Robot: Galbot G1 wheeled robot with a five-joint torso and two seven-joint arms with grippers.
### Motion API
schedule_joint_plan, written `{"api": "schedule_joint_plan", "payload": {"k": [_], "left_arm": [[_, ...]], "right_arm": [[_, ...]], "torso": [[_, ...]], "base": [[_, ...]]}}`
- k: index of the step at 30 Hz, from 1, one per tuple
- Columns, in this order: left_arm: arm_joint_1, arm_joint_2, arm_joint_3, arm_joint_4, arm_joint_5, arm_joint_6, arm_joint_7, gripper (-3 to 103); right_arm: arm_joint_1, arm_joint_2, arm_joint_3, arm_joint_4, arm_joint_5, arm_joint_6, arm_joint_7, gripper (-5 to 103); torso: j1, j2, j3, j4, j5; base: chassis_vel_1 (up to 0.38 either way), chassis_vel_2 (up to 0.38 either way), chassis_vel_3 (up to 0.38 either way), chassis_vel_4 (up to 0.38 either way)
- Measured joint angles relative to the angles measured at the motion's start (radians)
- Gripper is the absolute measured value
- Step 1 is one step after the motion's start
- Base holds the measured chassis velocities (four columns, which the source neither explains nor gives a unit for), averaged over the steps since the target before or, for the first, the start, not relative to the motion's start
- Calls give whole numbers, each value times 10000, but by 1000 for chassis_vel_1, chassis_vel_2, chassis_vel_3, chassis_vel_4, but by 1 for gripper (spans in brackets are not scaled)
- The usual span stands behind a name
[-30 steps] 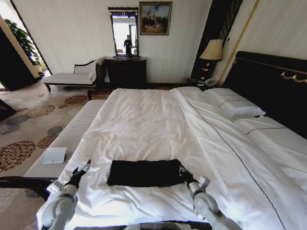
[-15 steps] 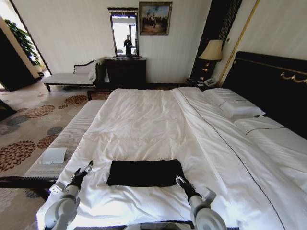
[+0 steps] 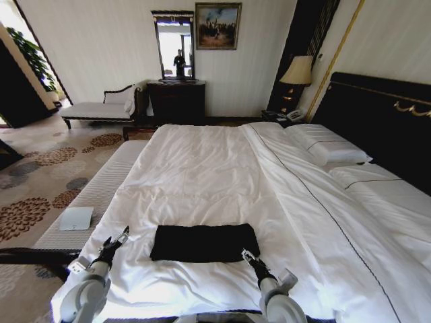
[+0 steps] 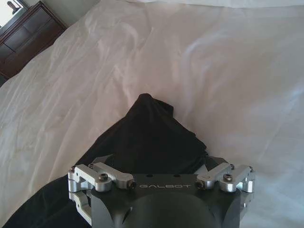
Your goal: Fold the clothes on the bed.
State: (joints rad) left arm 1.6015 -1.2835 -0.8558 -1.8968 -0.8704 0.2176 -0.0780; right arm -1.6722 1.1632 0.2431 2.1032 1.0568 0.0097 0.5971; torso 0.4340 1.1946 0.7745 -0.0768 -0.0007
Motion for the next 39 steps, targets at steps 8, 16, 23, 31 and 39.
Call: {"api": "schedule_joint_plan", "payload": {"k": [8, 16, 23, 31, 39], "left_arm": [[-6, 76, 28, 0, 8, -30, 8, 100], [-21, 168, 36, 14, 3, -59, 16, 100], [-51, 200, 101, 70, 2, -75, 21, 100], [-87, 241, 130, 130, 3, -101, 23, 100], [-86, 216, 165, 153, 45, -143, 25, 100]], "right_arm": [[-72, 25, 57, -41, -119, 102, -127, 75], [-290, -94, 130, 171, -307, 104, -78, 47], [-267, -101, 205, -64, -396, 104, -45, 20], [-266, -136, 287, -238, -524, 97, 41, 1], [-580, -570, 544, 67, -513, 62, 215, 0]], "torso": [[0, -1, 0, 0, 0], [-1, 0, 0, -1, 0], [0, -1, 0, 0, 1], [0, 0, 0, 0, 1], [0, 0, 0, 0, 1]], "base": [[0, 0, 0, 0], [0, 0, 0, 0], [0, 0, 0, 0], [0, 0, 0, 0], [0, 0, 0, 0]]}}
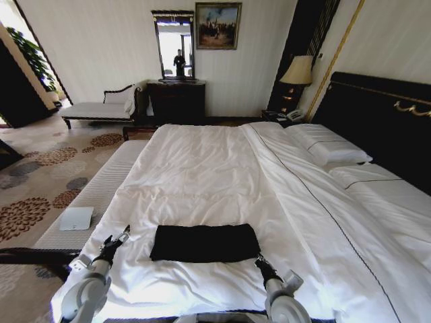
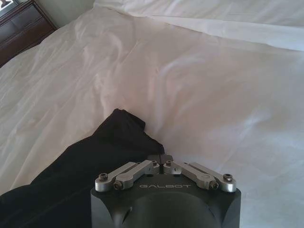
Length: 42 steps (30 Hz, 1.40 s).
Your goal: Fold the clothes on the bed.
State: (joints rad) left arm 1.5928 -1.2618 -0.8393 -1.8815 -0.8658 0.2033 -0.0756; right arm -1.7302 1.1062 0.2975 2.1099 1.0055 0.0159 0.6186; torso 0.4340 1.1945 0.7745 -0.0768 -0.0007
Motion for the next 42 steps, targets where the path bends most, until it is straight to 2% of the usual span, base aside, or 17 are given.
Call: {"api": "schedule_joint_plan", "payload": {"k": [3, 8, 9, 10, 13, 15, 19, 20, 21, 22, 24, 27, 28, 31, 34, 37, 42], "left_arm": [[32, -25, -2, 36, 29, -36, 12, 100], [74, -95, 25, 48, 98, -76, 20, 100], [78, -100, 29, 48, 105, -76, 22, 100], [78, -100, 29, 48, 105, -76, 22, 100], [105, -125, 47, 34, 139, -87, 27, 100], [111, -127, 58, 33, 153, -89, 28, 100], [123, -151, 99, 33, 212, -109, 31, 100], [123, -151, 99, 33, 212, -109, 31, 100], [122, -165, 119, 41, 226, -112, 32, 100], [118, -171, 129, 45, 237, -114, 32, 100], [114, -178, 141, 48, 249, -115, 32, 100], [92, -186, 169, 56, 271, -116, 33, 100], [92, -186, 169, 56, 271, -116, 33, 100], [66, -170, 174, 96, 273, -116, 33, 100], [51, -163, 174, 135, 274, -116, 33, 100], [35, -176, 195, 171, 293, -116, 33, 100], [29, -205, 216, 188, 336, -117, 32, 100]], "right_arm": [[-117, -198, 138, 133, 14, -120, 85, 0], [-97, 0, 31, -17, -320, -151, 139, -1], [-99, 39, 2, -36, -372, -144, 138, 4], [-99, 39, 2, -36, -372, -144, 138, 4], [-104, 385, -219, -128, -536, 128, -28, 20], [-87, 491, -259, -143, -526, 278, -125, 20], [-43, 796, -287, -178, -149, 788, -391, 42], [-43, 796, -287, -178, -149, 788, -391, 42], [-33, 864, -281, -224, 38, 903, -515, 47], [-22, 893, -278, -279, 104, 939, -578, 52], [1, 922, -278, -351, 147, 958, -627, 52], [97, 1033, -288, -611, 203, 979, -656, 69], [97, 1033, -288, -611, 203, 979, -656, 69], [100, 1066, -322, -691, 219, 979, -648, 85], [146, 1101, -345, -842, 257, 982, -708, 90], [367, 1163, -358, -1144, 425, 1047, -1015, 102], [691, 1276, -386, -1604, 557, 1237, -1466, 94]], "torso": [[0, 0, 0, 0, 0], [0, 0, 1, -1, 0], [0, -1, 0, -1, -1], [0, -1, 0, -1, -1], [0, 0, 0, -1, -1], [0, 0, 0, -1, -1], [0, 0, 0, -1, -1], [0, 0, 0, -1, -1], [0, 0, 0, -1, -2], [0, 0, 0, -1, -1], [0, 0, 0, 0, -1], [0, 0, 0, 0, 0], [0, 0, 0, 0, 0], [0, 0, 0, 0, -1], [0, 0, 0, -1, -1], [0, 0, 0, 0, -1], [0, 0, 1, 0, -1]], "base": [[0, 0, 0, 0], [0, 0, 0, 0], [0, 0, 0, 0], [0, 0, 0, 0], [0, 0, 0, 0], [0, 0, 0, 0], [0, 0, 0, 0], [0, 0, 0, 0], [0, 0, 0, 0], [0, 0, 0, 0], [0, 0, 0, 0], [0, 0, 0, 0], [0, 0, 0, 0], [0, 0, 0, 0], [0, 0, 0, 0], [0, 0, 0, 0], [0, 0, 0, 0]]}}
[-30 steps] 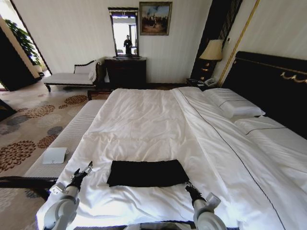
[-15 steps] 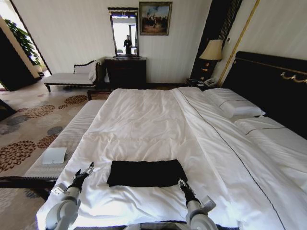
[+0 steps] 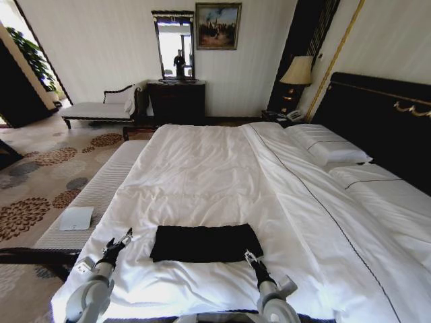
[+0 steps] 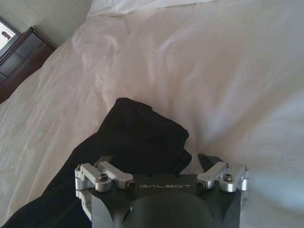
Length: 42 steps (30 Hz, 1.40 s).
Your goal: Fold the clothes on the bed.
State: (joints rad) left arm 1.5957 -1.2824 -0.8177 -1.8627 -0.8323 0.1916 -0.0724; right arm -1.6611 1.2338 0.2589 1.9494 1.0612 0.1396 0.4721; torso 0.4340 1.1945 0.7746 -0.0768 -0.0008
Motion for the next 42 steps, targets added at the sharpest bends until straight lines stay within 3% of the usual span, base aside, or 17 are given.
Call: {"api": "schedule_joint_plan", "payload": {"k": [1, 4, 7, 8, 10, 17, 25, 33, 37, 42], "left_arm": [[0, 0, 0, 0, 0, 0, 0, 100], [16, 7, -16, 19, 3, -13, 0, 100], [23, 21, -30, 27, 3, -24, 0, 100], [24, 24, -32, 28, 3, -30, -1, 100], [25, 24, -30, 29, 5, -31, 0, 100], [24, -14, 33, -5, 93, -36, -1, 100], [44, 27, 27, -29, 102, -53, -2, 100], [5, 79, 17, 21, 69, -70, -2, 100], [-41, 102, 23, 71, 36, -80, -1, 100], [-90, 52, 82, 101, 46, -81, 0, 100]], "right_arm": [[0, 0, 0, 0, 0, 0, 0, 94], [1, 75, -31, -136, 0, 99, -185, 78], [-17, 93, -33, -177, -15, 158, -254, 73], [-17, 97, -27, -192, -16, 204, -288, 61], [-11, 100, -11, -195, -16, 236, -301, 61], [84, 213, 51, -221, -35, 319, -334, 29], [193, 424, 166, -269, -44, 389, -417, 3], [48, 229, 1083, 377, 106, 385, -499, 2], [-217, 36, 2279, 1227, 330, 183, -592, 2], [-270, -85, 2103, 755, -371, 326, -1289, 2]], "torso": [[0, 0, 0, 0, 0], [0, 0, 0, -1, 0], [0, 1, 0, 0, 0], [0, 0, 0, -1, 0], [0, 0, 0, -1, 0], [-1, 0, 0, 0, 1], [0, 0, 0, 1, 2], [-1, 0, -1, 0, 2], [1, 0, 0, -1, -2], [-1, 0, 0, -5, 2]], "base": [[0, 0, 0, 0], [0, 0, 0, 0], [0, 0, 0, 0], [0, 0, 0, 0], [0, 0, 0, 0], [0, 0, 0, 0], [0, 0, 0, 0], [0, 0, 0, 0], [0, 0, 0, 0], [0, 0, 0, 0]]}}
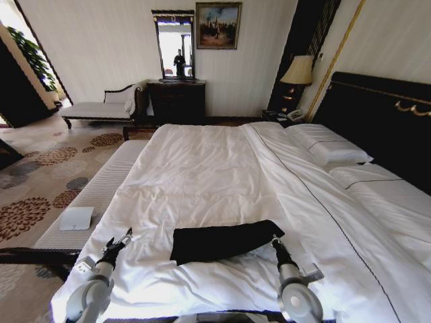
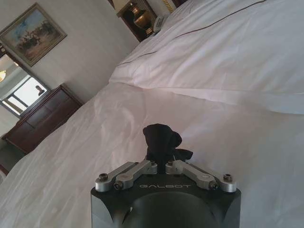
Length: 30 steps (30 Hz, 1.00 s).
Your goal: Fold the clothes on the bed.
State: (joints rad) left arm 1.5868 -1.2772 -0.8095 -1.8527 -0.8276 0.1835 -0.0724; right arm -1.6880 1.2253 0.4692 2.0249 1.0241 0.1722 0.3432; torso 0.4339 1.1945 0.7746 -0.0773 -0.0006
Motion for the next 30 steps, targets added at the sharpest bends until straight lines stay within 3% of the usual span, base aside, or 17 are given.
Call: {"api": "schedule_joint_plan", "payload": {"k": [2, 4, 5, 6, 8, 11, 12, 16, 23, 30], "left_arm": [[-4, -21, 6, -3, 3, 0, 0, 100], [-7, -60, 2, -5, 5, 0, 0, 100], [-2, -73, -19, -1, 5, 0, 0, 100], [-2, -73, -19, -1, 5, 0, 0, 100], [46, -71, -65, 33, 19, -1, 0, 100], [107, -45, -165, 63, 46, 1, -1, 100], [107, -45, -165, 63, 46, 1, -1, 100], [118, -42, -312, 70, 44, 28, -15, 100], [193, -160, -418, 164, 107, 31, -17, 100], [258, -188, -558, 153, 128, 30, -17, 100]], "right_arm": [[138, -4, -123, -209, -170, 125, -374, 2], [459, -24, -348, -489, -408, 469, -1453, 2], [657, -62, -500, -621, -520, 692, -2356, 2], [657, -62, -500, -621, -520, 692, -2356, 2], [1058, -213, -880, -884, -777, 1006, -4163, 2], [1630, -435, -1636, -1379, -1132, 1271, -5925, 2], [1630, -435, -1636, -1379, -1132, 1271, -5925, 2], [2302, -408, -2842, -2139, -1553, 1427, -7318, 2], [3158, -117, -4243, -3196, -1854, 1678, -8291, 2], [4099, -299, -5679, -4099, -1489, 1719, -8328, 2]], "torso": [[0, 0, 0, 1, 0], [0, 0, 0, 4, 0], [1, -1, 0, 5, 0], [1, -1, 0, 5, 0], [2, 0, 1, 4, -3], [1, 0, 0, 6, -2], [1, 0, 0, 6, -2], [2, 0, 1, 5, -2], [1, 0, 0, 5, -3], [2, 0, 1, 5, 1]], "base": [[0, 0, 0, 0], [0, 0, 0, 0], [0, 0, 0, 0], [0, 0, 0, 0], [0, 0, 0, 0], [0, 0, 0, 0], [0, 0, 0, 0], [0, 0, 0, 0], [0, 0, 0, 0], [0, 0, 0, 0]]}}
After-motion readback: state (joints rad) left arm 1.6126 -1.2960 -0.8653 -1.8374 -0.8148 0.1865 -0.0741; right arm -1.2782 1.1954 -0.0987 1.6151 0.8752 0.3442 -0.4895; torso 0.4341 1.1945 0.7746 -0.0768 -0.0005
